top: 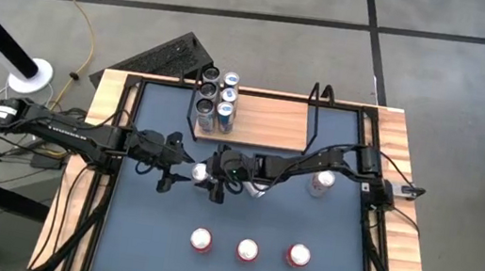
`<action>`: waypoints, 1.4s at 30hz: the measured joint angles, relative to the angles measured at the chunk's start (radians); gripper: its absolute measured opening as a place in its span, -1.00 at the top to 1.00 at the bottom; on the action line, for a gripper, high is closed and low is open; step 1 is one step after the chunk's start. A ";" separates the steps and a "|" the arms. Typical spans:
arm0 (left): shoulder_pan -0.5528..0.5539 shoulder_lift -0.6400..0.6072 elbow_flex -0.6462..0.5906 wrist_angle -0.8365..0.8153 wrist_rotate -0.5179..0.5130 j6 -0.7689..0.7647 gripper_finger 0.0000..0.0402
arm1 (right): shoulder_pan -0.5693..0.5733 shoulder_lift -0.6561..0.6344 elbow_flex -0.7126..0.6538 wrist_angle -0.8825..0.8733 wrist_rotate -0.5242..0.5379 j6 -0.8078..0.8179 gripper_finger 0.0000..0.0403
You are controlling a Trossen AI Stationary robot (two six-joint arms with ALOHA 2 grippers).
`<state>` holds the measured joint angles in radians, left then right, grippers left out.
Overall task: Place canned beverage on shelf
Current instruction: Put the left silver soda can on the shelf
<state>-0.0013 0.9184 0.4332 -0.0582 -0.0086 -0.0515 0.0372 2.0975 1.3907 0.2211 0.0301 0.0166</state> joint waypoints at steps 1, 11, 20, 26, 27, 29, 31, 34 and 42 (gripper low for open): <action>0.000 0.000 0.000 0.000 0.000 -0.007 -0.37 | 0.001 0.000 0.000 0.000 0.000 0.000 -0.40; 0.000 -0.002 0.000 0.002 0.001 -0.023 -0.37 | 0.000 -0.068 -0.003 -0.108 -0.010 -0.006 -0.40; 0.000 -0.014 0.000 0.003 0.002 -0.040 -0.37 | -0.030 -0.228 -0.061 -0.180 -0.009 -0.067 -0.40; 0.000 -0.023 0.000 0.006 0.002 -0.040 -0.37 | -0.088 -0.404 -0.201 -0.180 -0.005 -0.064 -0.39; 0.000 -0.025 0.000 0.004 0.002 -0.040 -0.37 | -0.099 -0.437 -0.223 -0.185 0.000 -0.070 -0.39; 0.000 -0.025 0.000 0.008 0.002 -0.040 -0.37 | -0.124 -0.500 -0.256 -0.184 0.001 -0.078 -0.39; 0.000 -0.025 0.000 0.009 0.002 -0.040 -0.37 | -0.158 -0.548 -0.270 -0.215 -0.006 -0.095 -0.39; 0.000 -0.025 0.000 0.012 0.002 -0.040 -0.37 | -0.229 -0.580 -0.270 -0.275 -0.011 -0.134 -0.39; 0.000 -0.025 0.000 0.020 0.002 -0.040 -0.37 | -0.438 -0.567 -0.271 -0.242 -0.178 -0.206 -0.39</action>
<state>-0.0017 0.8936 0.4328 -0.0385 -0.0071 -0.0914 -0.4006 1.5301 1.1198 -0.0205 -0.1476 -0.1895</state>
